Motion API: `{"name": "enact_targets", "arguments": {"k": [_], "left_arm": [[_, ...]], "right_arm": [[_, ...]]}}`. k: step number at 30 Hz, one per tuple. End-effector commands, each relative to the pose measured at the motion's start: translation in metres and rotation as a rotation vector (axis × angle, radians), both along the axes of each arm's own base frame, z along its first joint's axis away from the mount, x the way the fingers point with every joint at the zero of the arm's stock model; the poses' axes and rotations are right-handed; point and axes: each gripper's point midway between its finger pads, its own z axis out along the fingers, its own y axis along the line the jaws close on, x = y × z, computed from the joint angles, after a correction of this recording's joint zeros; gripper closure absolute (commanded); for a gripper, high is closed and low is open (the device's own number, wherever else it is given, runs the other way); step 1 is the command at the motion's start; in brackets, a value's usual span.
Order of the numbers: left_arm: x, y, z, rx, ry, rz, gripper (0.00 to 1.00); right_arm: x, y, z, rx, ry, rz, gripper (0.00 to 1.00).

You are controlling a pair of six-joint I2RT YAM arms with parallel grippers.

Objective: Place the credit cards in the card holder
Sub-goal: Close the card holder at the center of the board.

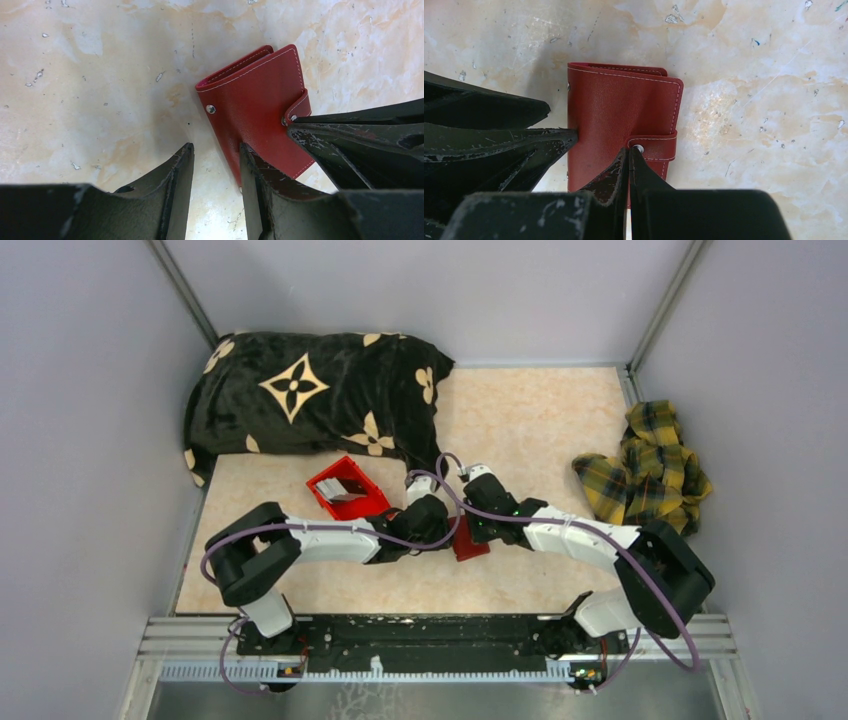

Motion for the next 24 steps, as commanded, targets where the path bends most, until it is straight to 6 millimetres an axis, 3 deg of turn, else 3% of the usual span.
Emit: {"name": "enact_targets", "arguments": {"k": [1, 9, 21, 24], "left_arm": [[-0.019, 0.014, -0.032, 0.103, 0.079, -0.037, 0.54], [-0.02, 0.014, -0.035, 0.11, 0.084, -0.041, 0.54], [-0.02, 0.015, -0.04, 0.122, 0.083, -0.043, 0.54], [-0.02, 0.015, -0.041, 0.119, 0.083, -0.041, 0.54]], "right_arm": [[0.001, 0.011, 0.0, 0.012, 0.003, 0.019, 1.0], [0.0, 0.01, -0.008, -0.005, 0.024, 0.008, 1.0], [0.01, 0.016, 0.011, 0.012, -0.01, 0.005, 1.0], [0.011, 0.018, 0.017, 0.032, -0.023, 0.01, 0.95]]}}
